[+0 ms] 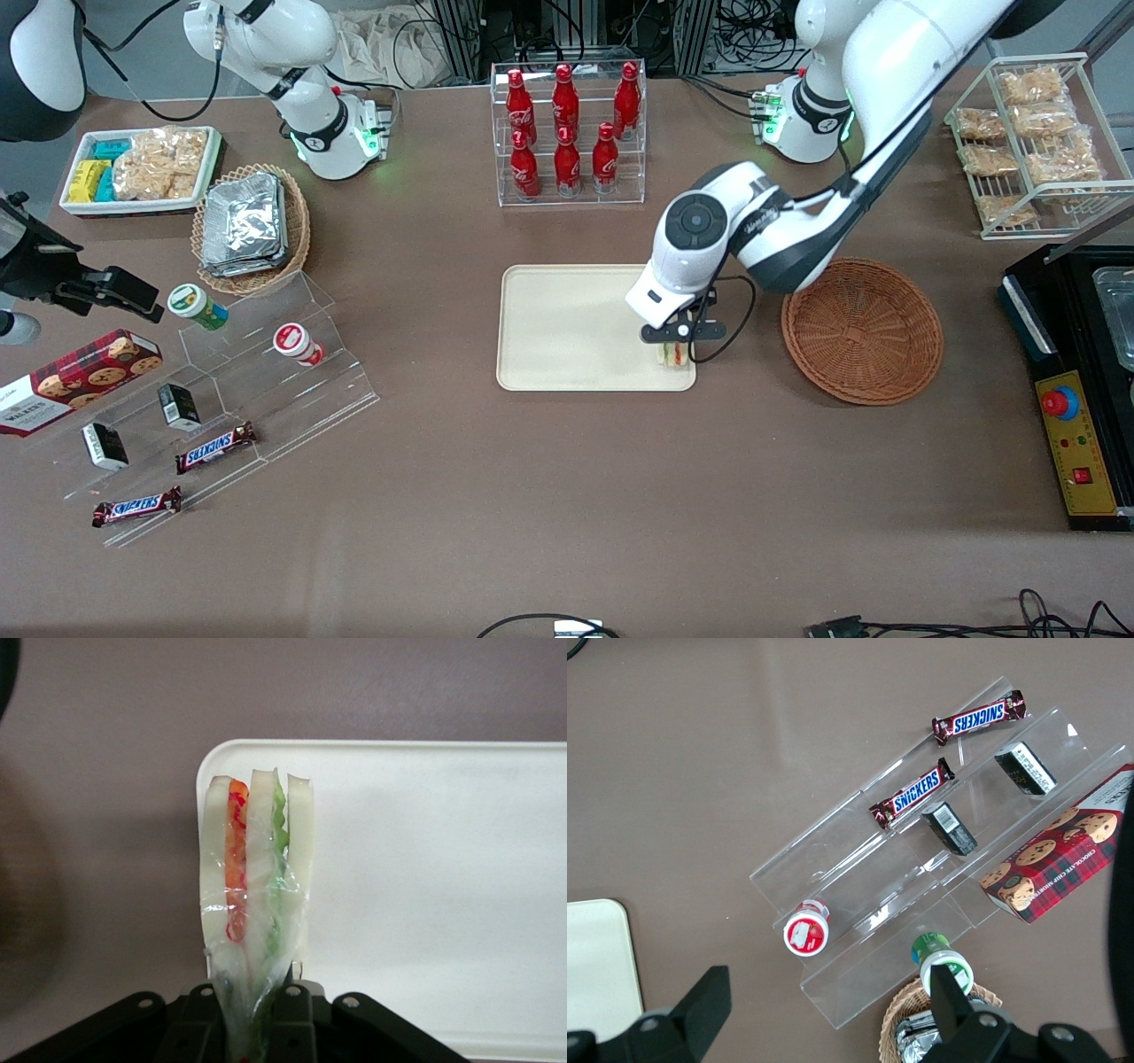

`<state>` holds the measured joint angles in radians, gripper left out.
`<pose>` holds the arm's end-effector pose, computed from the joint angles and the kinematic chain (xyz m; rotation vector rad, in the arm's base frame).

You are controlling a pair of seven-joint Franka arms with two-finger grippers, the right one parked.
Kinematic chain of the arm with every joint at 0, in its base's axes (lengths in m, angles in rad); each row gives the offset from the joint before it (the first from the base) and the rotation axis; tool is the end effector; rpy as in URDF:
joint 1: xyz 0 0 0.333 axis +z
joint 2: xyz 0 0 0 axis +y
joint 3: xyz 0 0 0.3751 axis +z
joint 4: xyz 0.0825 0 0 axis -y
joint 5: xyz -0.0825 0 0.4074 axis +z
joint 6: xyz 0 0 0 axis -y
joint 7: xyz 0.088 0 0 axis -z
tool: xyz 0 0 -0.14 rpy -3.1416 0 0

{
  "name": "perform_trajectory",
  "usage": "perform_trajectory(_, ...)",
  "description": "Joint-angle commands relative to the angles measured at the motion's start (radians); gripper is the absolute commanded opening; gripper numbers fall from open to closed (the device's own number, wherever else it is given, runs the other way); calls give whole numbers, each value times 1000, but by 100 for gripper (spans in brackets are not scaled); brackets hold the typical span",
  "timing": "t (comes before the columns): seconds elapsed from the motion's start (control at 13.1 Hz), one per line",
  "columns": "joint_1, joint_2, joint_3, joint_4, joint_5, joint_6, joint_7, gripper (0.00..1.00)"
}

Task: Place sandwich from basket to tray
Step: 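Carry the sandwich over the tray and lower it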

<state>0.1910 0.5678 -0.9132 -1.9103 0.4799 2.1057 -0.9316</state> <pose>0.5276 -0.3684 0.2903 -3.0938 0.0253 0.1663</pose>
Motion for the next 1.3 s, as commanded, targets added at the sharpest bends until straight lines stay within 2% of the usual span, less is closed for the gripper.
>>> perform_trajectory(0.0,4,73,-7,7,80,29,-21,0)
perform_trajectory(0.23,-1,83,7,-9,83,48,-21,0)
perform_trajectory(0.31,-1,83,7,-10,83,50,-21,4)
perform_trajectory(0.38,1,84,7,-9,83,50,-21,45)
perform_trajectory(0.46,4,92,7,-4,72,50,-22,99)
perform_trajectory(1.22,8,44,-22,43,65,-15,-85,100)
